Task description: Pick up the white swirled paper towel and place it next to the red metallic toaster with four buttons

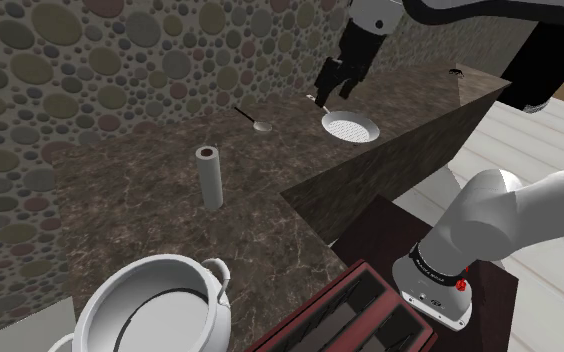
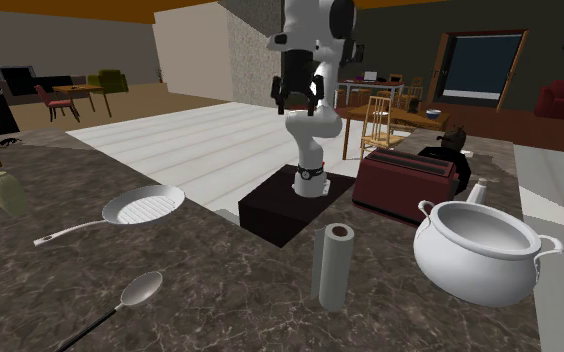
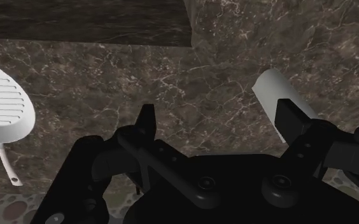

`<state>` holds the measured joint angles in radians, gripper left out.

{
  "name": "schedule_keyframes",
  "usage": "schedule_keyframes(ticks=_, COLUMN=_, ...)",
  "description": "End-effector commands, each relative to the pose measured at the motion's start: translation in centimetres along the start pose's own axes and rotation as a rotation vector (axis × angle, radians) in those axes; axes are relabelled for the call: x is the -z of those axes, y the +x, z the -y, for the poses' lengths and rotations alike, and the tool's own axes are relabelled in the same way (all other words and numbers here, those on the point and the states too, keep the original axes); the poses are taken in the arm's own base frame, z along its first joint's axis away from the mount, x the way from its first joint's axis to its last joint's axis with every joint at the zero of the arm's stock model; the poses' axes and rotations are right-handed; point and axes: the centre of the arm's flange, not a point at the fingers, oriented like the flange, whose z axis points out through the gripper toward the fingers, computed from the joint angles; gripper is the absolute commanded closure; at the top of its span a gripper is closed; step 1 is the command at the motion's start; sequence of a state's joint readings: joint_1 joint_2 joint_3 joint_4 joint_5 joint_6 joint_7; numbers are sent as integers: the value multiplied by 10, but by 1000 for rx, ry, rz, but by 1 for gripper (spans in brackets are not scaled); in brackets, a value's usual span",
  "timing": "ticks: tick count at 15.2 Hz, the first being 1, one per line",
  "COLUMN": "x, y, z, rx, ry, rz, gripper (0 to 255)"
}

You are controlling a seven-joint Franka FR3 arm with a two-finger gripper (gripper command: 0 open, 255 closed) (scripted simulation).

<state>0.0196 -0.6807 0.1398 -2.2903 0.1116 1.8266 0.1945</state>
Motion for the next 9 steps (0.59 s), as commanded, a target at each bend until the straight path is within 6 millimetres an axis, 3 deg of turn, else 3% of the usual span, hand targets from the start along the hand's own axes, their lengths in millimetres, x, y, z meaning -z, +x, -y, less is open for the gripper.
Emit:
schedule_keyframes(ticks=1, x=-21, y=12, z=20, rx=-4, ry=-5, rz=-1, gripper=0)
schedule_keyframes(ticks=9, x=-85, y=57, z=95, rx=-17, ry=-31, rz=-1, gripper=0)
